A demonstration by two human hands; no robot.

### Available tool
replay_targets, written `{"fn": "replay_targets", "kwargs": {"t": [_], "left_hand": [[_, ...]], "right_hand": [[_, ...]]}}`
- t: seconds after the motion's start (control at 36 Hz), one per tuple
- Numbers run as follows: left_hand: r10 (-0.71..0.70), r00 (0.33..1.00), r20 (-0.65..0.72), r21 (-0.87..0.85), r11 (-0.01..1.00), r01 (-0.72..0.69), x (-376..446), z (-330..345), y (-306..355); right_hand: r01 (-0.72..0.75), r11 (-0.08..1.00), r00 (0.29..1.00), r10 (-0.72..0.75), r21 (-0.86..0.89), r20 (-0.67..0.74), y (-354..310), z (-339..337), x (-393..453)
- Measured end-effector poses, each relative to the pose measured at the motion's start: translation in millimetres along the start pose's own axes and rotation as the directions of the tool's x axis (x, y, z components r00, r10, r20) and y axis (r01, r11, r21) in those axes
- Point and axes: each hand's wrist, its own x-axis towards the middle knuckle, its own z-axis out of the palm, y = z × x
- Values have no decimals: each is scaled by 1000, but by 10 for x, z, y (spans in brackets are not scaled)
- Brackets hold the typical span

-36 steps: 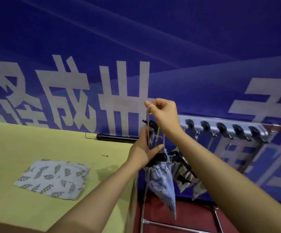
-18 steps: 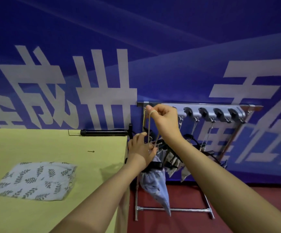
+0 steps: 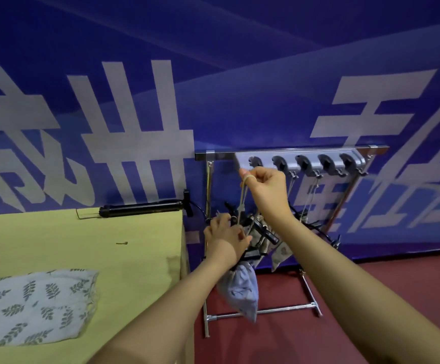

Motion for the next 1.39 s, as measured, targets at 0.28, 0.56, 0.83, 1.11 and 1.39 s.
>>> {"fn": "replay_targets", "kwargs": {"t": [0.28,0.56,0.83,1.11,1.39], "left_hand": [[143,986,-88,52,989,-139,86,358,474],[152,987,-54,112,983,-145,386,833,1281],[117,989,-91,127,986,-105,706,1159,2298],[-22,992,-126,-174,985,0,1182,1029,2849],[-130,986,-102,-599,799,43,1658,886,3073]], "right_hand": [[-84,990,994,92,-113,65,429,-735,85],[-78,953,922,181,-292,343,978,-1764,294],[-73,937,880,221,-341,420,1401,-2712,614],[-139,898,907,285,-418,309,1867,-3143,1012],[-233,920,911,320,-315,262,1968,-3296,1448]]}}
